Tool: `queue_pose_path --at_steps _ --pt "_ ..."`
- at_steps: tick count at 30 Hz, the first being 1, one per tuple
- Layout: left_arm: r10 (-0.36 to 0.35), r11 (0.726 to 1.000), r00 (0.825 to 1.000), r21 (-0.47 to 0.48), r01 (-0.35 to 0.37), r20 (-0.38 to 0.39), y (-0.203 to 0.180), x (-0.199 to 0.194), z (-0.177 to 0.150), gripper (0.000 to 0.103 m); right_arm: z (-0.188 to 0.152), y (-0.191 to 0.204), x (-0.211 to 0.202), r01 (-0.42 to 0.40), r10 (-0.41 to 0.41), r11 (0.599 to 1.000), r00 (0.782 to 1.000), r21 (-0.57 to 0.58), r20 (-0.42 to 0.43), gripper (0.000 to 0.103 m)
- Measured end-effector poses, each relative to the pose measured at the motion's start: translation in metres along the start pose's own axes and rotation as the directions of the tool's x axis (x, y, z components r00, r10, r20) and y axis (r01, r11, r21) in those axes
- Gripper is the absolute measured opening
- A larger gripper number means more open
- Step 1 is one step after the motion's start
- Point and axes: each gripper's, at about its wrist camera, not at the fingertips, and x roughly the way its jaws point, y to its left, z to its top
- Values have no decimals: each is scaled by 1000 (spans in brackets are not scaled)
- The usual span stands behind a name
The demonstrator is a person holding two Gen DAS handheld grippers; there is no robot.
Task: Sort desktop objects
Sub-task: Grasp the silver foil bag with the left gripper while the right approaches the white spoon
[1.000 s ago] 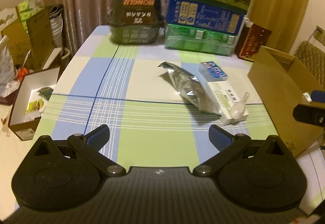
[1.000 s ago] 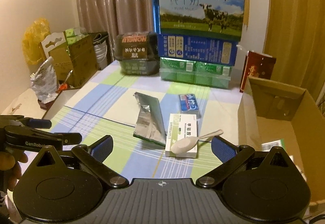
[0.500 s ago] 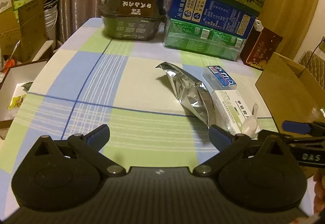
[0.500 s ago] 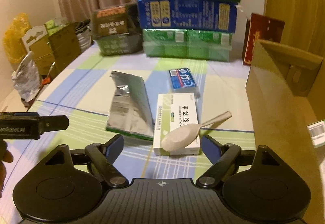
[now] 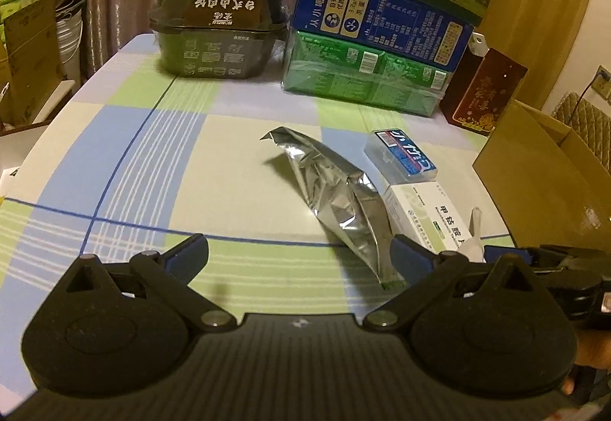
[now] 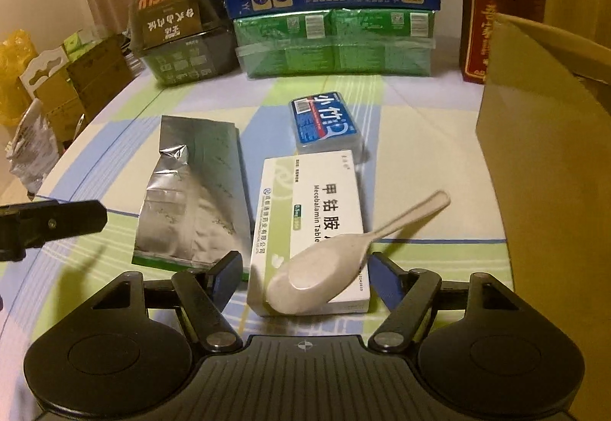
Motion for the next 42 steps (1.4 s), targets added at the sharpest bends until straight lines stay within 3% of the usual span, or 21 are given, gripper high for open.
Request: queue_pose_path --at_steps 28,38,42 --pt "-42 999 999 -4 42 -23 1 10 -2 99 -3 12 18 -17 15 998 999 -66 -28 68" --pt "-136 991 989 -7 136 -56 -16 42 11 91 -1 4 17 18 -19 997 1000 -82 -13 69" --pt "-152 988 984 7 153 -92 -25 59 13 78 -2 4 17 17 -18 996 1000 -91 -10 69"
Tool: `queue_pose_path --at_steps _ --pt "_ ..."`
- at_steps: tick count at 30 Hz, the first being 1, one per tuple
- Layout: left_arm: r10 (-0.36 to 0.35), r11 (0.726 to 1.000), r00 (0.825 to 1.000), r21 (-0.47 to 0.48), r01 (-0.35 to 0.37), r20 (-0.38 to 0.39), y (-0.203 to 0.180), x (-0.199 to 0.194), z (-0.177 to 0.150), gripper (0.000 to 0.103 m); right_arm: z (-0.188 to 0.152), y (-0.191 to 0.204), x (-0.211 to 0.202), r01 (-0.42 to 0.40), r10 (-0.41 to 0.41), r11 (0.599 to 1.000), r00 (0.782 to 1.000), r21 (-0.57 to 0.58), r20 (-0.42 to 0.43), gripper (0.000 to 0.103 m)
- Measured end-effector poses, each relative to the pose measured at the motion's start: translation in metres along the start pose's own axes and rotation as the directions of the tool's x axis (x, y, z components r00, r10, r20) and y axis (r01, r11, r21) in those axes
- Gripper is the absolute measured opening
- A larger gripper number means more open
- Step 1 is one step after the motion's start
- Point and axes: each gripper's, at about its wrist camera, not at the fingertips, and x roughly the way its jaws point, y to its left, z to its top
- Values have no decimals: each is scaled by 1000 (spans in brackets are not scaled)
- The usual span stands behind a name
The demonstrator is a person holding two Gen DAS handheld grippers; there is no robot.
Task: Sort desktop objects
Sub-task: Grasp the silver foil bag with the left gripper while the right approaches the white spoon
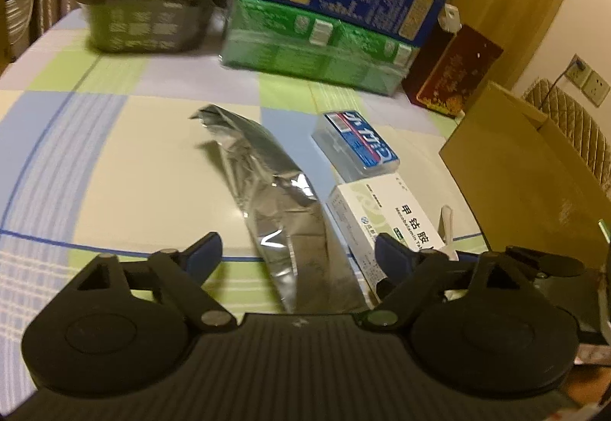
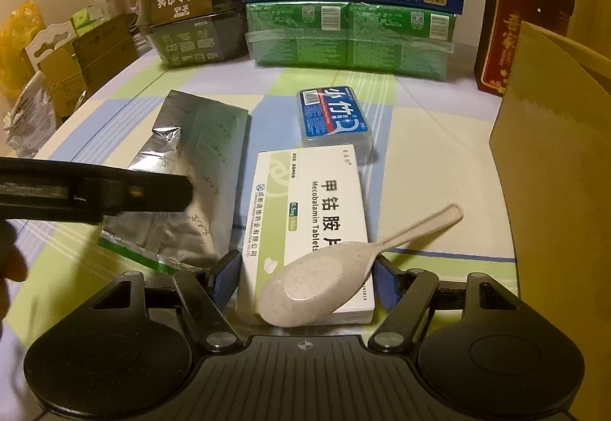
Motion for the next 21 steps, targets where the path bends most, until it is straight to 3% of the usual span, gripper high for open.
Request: queue_pose_path --at_steps 1,4,9,21 --pt "-3 1000 1000 2 3 -7 -1 4 0 75 0 0 0 -1 1 1000 1000 4 -1 69" --pt "9 1000 1000 3 -8 -30 -2 14 -1 51 0 -2 -1 -17 17 1000 1000 22 -5 68" --pt "18 1000 999 3 -18 -34 2 10 -3 36 1 -9 -6 -52 53 994 999 93 -4 69" --pt "37 999 998 21 -36 -50 9 -8 -15 33 1 -22 -20 -76 79 970 997 230 -6 69"
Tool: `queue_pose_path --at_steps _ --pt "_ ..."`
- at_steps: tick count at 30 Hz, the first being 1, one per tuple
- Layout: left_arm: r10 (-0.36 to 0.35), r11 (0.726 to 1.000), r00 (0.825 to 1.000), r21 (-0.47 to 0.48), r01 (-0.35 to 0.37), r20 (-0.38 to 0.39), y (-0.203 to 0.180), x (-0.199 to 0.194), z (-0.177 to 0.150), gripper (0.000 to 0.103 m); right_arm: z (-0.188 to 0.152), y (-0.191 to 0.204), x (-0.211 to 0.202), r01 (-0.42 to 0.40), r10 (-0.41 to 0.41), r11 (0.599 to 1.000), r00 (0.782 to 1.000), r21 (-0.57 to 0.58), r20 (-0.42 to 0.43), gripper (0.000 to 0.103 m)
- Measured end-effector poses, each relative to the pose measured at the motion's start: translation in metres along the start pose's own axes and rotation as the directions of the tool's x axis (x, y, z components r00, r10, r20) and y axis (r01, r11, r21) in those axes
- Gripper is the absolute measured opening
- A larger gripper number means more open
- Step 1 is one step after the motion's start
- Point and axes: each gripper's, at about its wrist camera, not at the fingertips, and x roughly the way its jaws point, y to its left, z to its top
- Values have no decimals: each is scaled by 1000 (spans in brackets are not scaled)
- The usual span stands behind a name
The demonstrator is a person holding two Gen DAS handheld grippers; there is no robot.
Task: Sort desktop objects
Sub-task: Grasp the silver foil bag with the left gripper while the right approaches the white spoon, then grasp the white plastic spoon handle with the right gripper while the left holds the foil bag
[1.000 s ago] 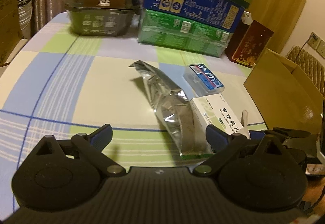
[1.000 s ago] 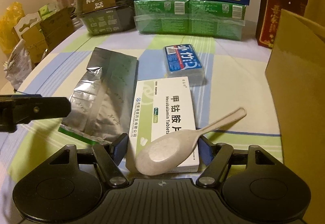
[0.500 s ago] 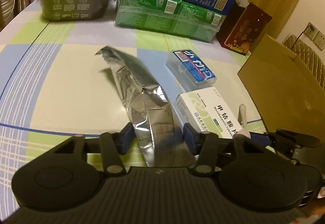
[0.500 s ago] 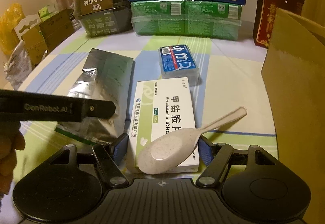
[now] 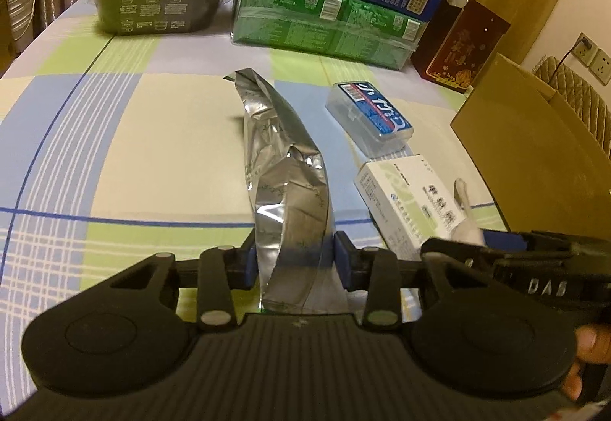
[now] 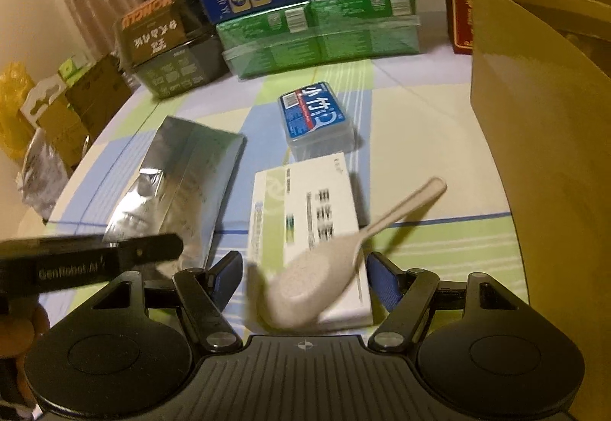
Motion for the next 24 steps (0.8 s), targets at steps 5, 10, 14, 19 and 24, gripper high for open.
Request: queue_pose_path --at_steps 5,10,14,19,24 --pt "6 1000 1000 6 -6 0 -2 -6 -6 33 2 -1 -3 7 -8 1000 1000 9 18 69" --pt "10 1000 1000 18 -10 -3 -5 -10 -10 32 2 -4 -3 19 -20 1000 1000 24 20 57" --pt "10 1000 1000 18 -10 -5 -6 -13 -12 32 3 -7 -3 45 -46 999 999 25 19 39" --pt "14 1000 1000 25 -13 -9 -7 -18 -18 32 2 -8 -9 71 -72 997 997 25 28 23" --pt "17 999 1000 34 -17 -16 -9 -26 -25 32 0 -8 -21 83 -84 996 995 19 47 13"
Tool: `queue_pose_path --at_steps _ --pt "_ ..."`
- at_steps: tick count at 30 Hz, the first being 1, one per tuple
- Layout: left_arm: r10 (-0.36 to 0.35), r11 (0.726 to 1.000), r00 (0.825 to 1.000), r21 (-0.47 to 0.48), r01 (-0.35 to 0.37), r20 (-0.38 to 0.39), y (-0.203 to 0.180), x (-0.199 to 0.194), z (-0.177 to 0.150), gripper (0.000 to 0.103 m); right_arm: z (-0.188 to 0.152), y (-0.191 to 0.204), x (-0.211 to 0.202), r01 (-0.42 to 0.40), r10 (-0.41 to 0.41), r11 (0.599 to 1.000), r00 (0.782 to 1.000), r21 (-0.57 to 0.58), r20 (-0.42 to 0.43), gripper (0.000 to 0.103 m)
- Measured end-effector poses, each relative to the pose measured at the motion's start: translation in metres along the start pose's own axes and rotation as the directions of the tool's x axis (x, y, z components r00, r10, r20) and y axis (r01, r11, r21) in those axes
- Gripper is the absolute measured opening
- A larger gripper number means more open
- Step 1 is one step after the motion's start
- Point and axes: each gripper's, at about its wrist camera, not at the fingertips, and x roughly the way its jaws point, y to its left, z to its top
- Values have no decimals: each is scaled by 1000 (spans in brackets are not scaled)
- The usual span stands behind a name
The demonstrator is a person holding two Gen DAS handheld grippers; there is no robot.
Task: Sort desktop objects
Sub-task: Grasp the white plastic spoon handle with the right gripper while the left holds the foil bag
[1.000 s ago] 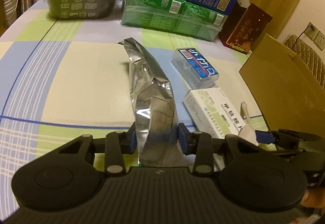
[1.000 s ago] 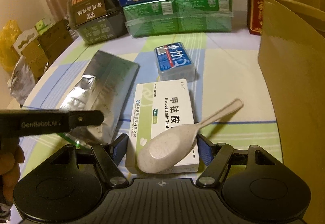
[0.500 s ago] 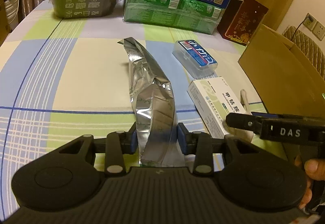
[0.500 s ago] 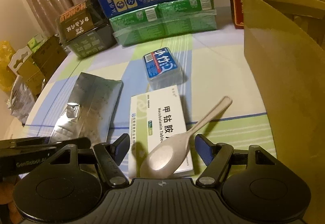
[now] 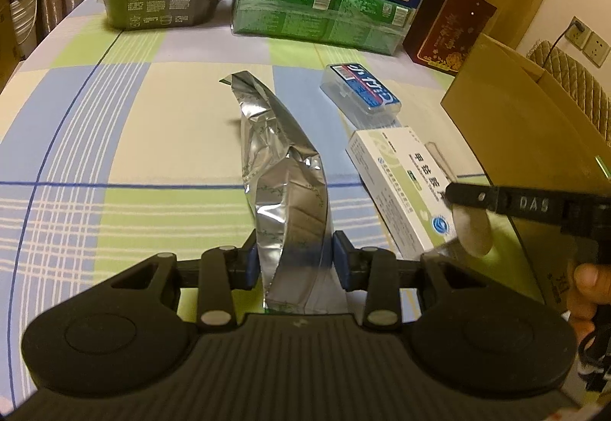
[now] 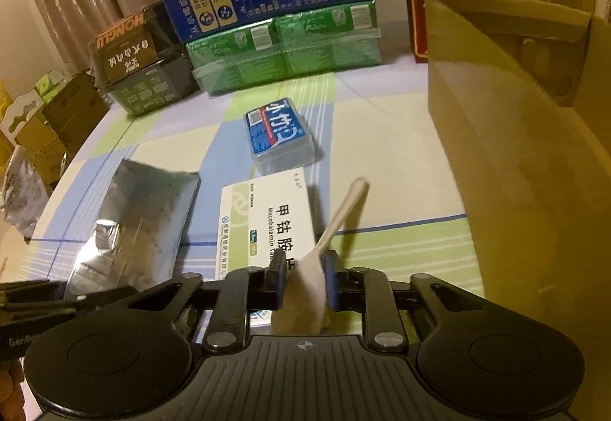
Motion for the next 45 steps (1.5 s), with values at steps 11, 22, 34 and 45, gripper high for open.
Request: queue_pose_path --at_steps 11,22,34,45 --pt "9 999 1000 34 -8 -23 -10 -29 -30 32 -16 16 -23 -29 28 999 999 -38 -31 0" --pt "31 997 999 68 -28 -42 -18 -68 -67 31 -62 61 -53 -205 205 979 973 11 -107 0" --pt "43 999 999 16 -42 -24 2 -95 -83 42 -83 77 -54 -145 129 980 984 -136 -121 52" --pt "47 999 999 -11 -47 10 14 -103 -76 51 -106 89 -54 -155 128 967 981 -202 -144 52"
